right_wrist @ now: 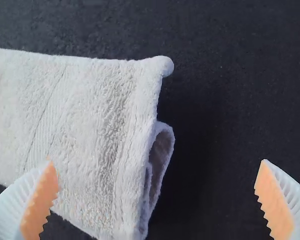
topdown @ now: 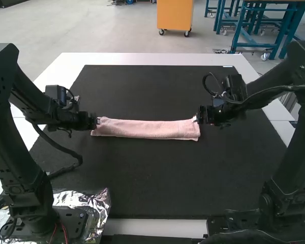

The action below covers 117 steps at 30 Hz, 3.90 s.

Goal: Fold the towel.

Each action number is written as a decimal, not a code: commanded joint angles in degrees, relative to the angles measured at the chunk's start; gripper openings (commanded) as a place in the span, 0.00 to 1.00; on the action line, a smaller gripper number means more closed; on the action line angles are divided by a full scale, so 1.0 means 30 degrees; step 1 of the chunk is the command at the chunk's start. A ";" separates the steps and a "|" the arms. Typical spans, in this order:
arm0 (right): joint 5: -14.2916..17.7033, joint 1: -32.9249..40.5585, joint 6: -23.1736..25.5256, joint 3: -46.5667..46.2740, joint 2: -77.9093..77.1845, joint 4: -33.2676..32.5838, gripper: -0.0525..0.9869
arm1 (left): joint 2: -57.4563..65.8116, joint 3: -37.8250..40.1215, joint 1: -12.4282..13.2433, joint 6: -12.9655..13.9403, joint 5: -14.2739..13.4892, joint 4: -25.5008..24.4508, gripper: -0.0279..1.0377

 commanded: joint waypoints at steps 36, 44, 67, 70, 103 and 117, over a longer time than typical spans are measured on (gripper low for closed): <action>0.0032 -0.0241 0.0316 -0.1398 -0.0628 0.2066 0.03 | -0.2532 0.1354 0.0232 -0.2201 0.1078 0.0110 0.94; -0.1374 -0.0270 0.1575 0.0125 -0.3206 0.0484 0.03 | -0.2532 0.2115 0.0114 -0.1878 0.1078 0.0549 0.94; 0.0003 0.8959 0.2513 0.6365 0.4792 0.1978 0.03 | -0.2502 0.0943 0.2194 -0.0003 0.0609 0.1457 0.94; 0.0003 0.9691 0.2513 0.7596 0.5905 0.1890 0.03 | -0.2502 0.0768 0.2458 0.0114 0.0638 0.1487 0.94; -0.1315 1.1537 0.2396 1.4188 0.6110 -0.1538 0.79 | -0.2678 -0.0756 0.3015 0.0553 0.0697 0.2248 0.94; -0.2253 0.8929 0.1429 0.8914 0.5290 0.2652 0.03 | -0.2707 -0.0726 0.1521 -0.0033 0.0580 0.2248 0.94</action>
